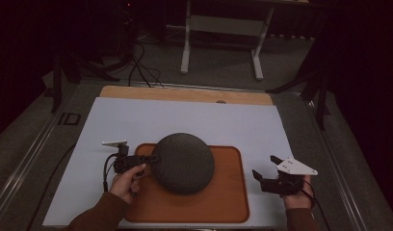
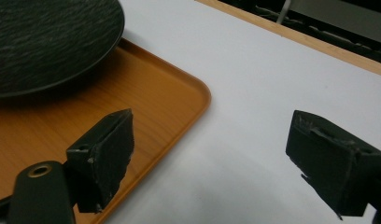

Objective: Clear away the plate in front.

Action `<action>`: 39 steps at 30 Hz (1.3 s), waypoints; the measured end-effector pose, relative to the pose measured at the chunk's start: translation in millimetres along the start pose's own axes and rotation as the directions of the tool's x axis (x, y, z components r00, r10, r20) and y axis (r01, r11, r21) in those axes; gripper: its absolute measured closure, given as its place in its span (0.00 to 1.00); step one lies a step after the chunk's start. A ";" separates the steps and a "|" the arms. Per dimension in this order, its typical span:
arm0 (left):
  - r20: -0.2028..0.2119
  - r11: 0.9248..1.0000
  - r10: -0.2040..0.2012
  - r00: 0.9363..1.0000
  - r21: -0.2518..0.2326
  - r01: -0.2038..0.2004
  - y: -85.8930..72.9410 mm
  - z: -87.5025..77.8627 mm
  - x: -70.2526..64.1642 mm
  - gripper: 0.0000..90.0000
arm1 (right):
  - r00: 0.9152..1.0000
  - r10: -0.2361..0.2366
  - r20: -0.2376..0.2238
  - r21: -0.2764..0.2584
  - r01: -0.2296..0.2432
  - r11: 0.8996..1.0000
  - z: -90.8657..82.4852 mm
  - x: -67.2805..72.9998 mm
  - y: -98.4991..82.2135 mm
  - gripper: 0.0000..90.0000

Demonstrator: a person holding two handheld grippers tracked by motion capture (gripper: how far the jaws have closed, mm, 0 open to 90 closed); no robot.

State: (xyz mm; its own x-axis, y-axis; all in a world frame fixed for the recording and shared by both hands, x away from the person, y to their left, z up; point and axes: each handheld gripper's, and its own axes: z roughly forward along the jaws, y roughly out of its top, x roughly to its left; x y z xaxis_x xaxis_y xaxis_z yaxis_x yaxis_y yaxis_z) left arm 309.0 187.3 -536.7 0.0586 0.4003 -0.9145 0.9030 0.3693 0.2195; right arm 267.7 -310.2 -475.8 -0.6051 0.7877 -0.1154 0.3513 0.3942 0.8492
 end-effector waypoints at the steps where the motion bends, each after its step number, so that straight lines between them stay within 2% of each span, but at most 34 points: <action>1: -0.001 1.000 -0.002 1.000 0.010 0.002 -2.5 1.6 1.5 0.95 | 1.000 0.000 0.000 -0.001 0.000 1.000 0.0 -0.3 -0.1 0.17; 5: -0.031 0.998 0.031 0.999 0.046 -0.030 -8.0 9.7 0.3 0.94 | 1.000 -0.002 -0.003 -0.006 0.002 1.000 -0.7 0.2 0.3 0.17; 6: -0.025 0.999 0.018 1.000 0.051 -0.017 -8.8 11.1 0.9 0.94 | 1.000 -0.001 -0.004 -0.006 0.001 1.000 -0.8 0.3 0.3 0.17; 8: -0.025 0.998 0.020 0.999 0.058 -0.019 -9.8 12.7 2.0 0.94 | 1.000 0.000 -0.003 -0.006 0.000 1.000 -0.9 0.1 0.0 0.17; 15: -0.078 0.991 0.088 0.993 0.104 -0.080 -13.2 9.2 -2.0 0.95 | 1.000 0.001 -0.003 -0.009 -0.001 1.000 -1.6 0.5 0.1 0.17; 17: -0.097 0.987 0.114 0.989 0.121 -0.102 -14.9 8.1 -3.8 0.94 | 1.000 0.001 -0.004 -0.008 -0.001 1.000 -1.3 0.5 0.1 0.17; 19: -0.129 0.978 0.160 0.979 0.153 -0.140 -17.3 6.8 -6.6 0.91 | 1.000 0.000 -0.004 -0.008 0.000 1.000 -1.3 0.8 0.3 0.17; 23: -0.142 0.967 0.207 0.968 0.182 -0.180 -22.4 4.3 -10.4 0.89 | 1.000 -0.004 -0.004 -0.008 0.004 1.000 -1.6 1.0 0.7 0.17; 24: -0.148 0.962 0.222 0.964 0.194 -0.191 -23.2 3.8 -11.4 0.88 | 1.000 -0.004 -0.003 -0.008 0.004 1.000 -1.5 1.0 0.7 0.17; 25: -0.169 0.955 0.247 0.954 0.208 -0.210 -24.4 4.0 -13.2 0.87 | 1.000 -0.006 -0.003 -0.008 0.006 1.000 -1.5 1.1 0.7 0.17; 26: -0.189 0.947 0.273 0.943 0.222 -0.230 -24.8 3.8 -14.2 0.85 | 1.000 -0.006 -0.004 -0.008 0.006 1.000 -1.4 1.2 0.7 0.17; 27: -0.230 0.936 0.310 0.922 0.242 -0.254 -26.1 3.7 -16.3 0.83 | 1.000 -0.006 -0.003 -0.008 0.006 1.000 -1.4 1.2 0.8 0.17; 29: -0.266 0.930 0.332 0.905 0.251 -0.267 -26.6 2.7 -17.5 0.78 | 1.000 -0.008 -0.003 -0.007 0.008 1.000 -1.7 1.3 0.8 0.17; 30: -0.277 0.928 0.338 0.899 0.256 -0.270 -26.3 2.2 -17.4 0.75 | 1.000 -0.007 -0.003 -0.007 0.007 1.000 -1.7 1.2 0.8 0.17; 32: -0.269 0.929 0.338 0.902 0.246 -0.275 -24.4 0.2 -17.7 0.71 | 1.000 -0.007 -0.003 -0.007 0.007 1.000 -1.7 1.0 0.8 0.17; 33: -0.272 0.927 0.350 0.896 0.237 -0.290 -23.4 -0.9 -19.1 0.70 | 1.000 -0.007 -0.003 -0.007 0.007 1.000 -1.5 1.0 0.7 0.17; 35: -0.288 0.919 0.382 0.878 0.217 -0.328 -21.8 -4.6 -23.5 0.67 | 1.000 -0.009 -0.004 -0.006 0.009 1.000 -1.1 1.1 0.6 0.17; 36: -0.288 0.915 0.395 0.872 0.203 -0.348 -20.9 -6.6 -25.8 0.66 | 1.000 -0.010 -0.004 -0.006 0.010 1.000 -1.1 1.2 0.7 0.17; 38: -0.303 0.905 0.423 0.854 0.189 -0.381 -19.9 -9.5 -29.4 0.63 | 1.000 -0.008 -0.003 -0.006 0.008 1.000 -1.4 1.4 0.7 0.17; 39: -0.303 0.905 0.423 0.854 0.189 -0.381 -19.9 -9.5 -29.4 0.62 | 1.000 -0.008 -0.003 -0.006 0.008 1.000 -1.4 1.4 0.7 0.17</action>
State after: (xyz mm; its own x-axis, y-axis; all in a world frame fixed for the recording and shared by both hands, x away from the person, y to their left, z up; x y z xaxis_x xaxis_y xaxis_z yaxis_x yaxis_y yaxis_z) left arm 285.3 176.1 -511.0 0.3027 0.7523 -0.5851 0.8755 0.0232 0.4827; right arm 266.1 -309.5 -474.7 -0.6101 0.7831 -0.1203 0.3426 0.3977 0.8512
